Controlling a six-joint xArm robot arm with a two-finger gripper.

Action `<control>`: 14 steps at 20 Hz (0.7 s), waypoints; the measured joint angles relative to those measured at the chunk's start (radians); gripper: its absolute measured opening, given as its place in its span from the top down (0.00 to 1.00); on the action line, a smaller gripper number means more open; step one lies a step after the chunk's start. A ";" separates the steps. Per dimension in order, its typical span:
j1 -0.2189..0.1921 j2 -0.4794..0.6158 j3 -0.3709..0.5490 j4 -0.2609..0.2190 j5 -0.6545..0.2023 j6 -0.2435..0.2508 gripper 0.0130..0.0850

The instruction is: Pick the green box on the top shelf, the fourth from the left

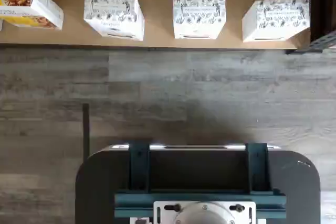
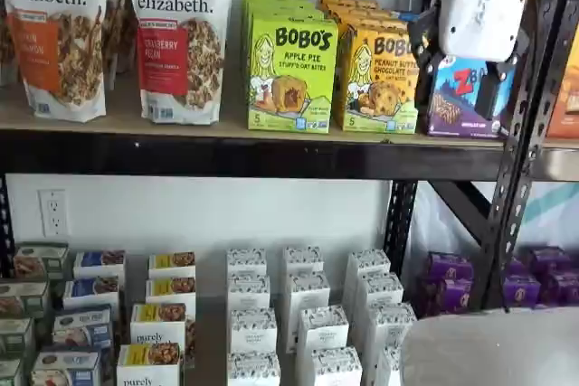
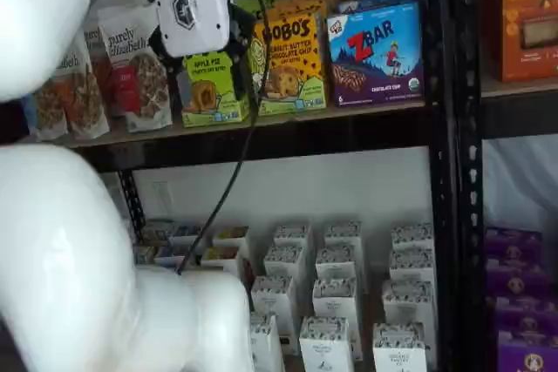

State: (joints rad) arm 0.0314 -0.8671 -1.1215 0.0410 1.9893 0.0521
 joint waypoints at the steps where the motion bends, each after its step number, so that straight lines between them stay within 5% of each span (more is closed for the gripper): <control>1: -0.020 -0.006 0.006 0.022 -0.008 -0.012 0.00; 2: -0.096 -0.026 0.025 0.100 -0.034 -0.053 0.00; 4: -0.141 -0.037 0.037 0.156 -0.050 -0.083 0.00; 8: -0.128 -0.042 0.042 0.148 -0.060 -0.078 0.00; 14: -0.048 -0.062 0.063 0.099 -0.128 -0.023 0.00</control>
State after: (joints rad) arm -0.0168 -0.9290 -1.0589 0.1399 1.8612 0.0292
